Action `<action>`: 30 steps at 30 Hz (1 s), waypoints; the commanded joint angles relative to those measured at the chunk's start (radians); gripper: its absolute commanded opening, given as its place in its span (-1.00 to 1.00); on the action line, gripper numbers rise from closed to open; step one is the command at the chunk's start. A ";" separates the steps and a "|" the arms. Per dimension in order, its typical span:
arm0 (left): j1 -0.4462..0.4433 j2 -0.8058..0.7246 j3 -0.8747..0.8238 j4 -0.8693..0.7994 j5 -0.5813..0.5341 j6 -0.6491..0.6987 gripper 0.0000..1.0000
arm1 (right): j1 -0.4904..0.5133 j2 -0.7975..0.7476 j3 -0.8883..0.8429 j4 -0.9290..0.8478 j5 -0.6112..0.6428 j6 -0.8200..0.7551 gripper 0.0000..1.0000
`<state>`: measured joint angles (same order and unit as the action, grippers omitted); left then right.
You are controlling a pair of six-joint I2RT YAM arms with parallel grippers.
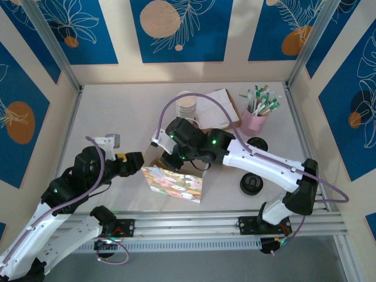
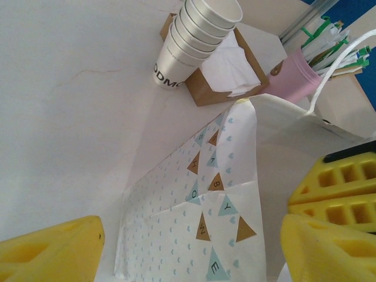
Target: Pack the takeout coffee
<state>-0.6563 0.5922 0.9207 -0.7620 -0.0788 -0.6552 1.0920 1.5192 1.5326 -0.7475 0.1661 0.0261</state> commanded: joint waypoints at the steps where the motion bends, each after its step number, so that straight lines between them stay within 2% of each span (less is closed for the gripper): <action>1: 0.010 0.016 0.055 -0.027 -0.003 0.048 0.58 | 0.002 -0.036 0.041 -0.066 0.059 0.039 -0.73; 11: 0.010 0.168 0.161 -0.110 0.107 0.154 0.58 | 0.003 -0.141 0.034 -0.085 0.123 0.052 -0.56; 16: 0.009 0.219 0.195 -0.135 0.109 0.182 0.57 | 0.003 -0.185 0.033 -0.101 0.144 0.062 -0.48; 25: 0.010 0.242 0.226 -0.151 0.069 0.188 0.44 | -0.050 -0.245 0.035 -0.166 0.210 0.077 -0.08; 30: 0.009 0.222 0.229 -0.150 0.036 0.176 0.44 | -0.128 -0.230 0.045 -0.237 0.110 0.047 0.20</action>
<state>-0.6563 0.8322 1.1213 -0.8848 -0.0116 -0.4870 0.9932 1.2861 1.5513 -0.9180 0.3305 0.0860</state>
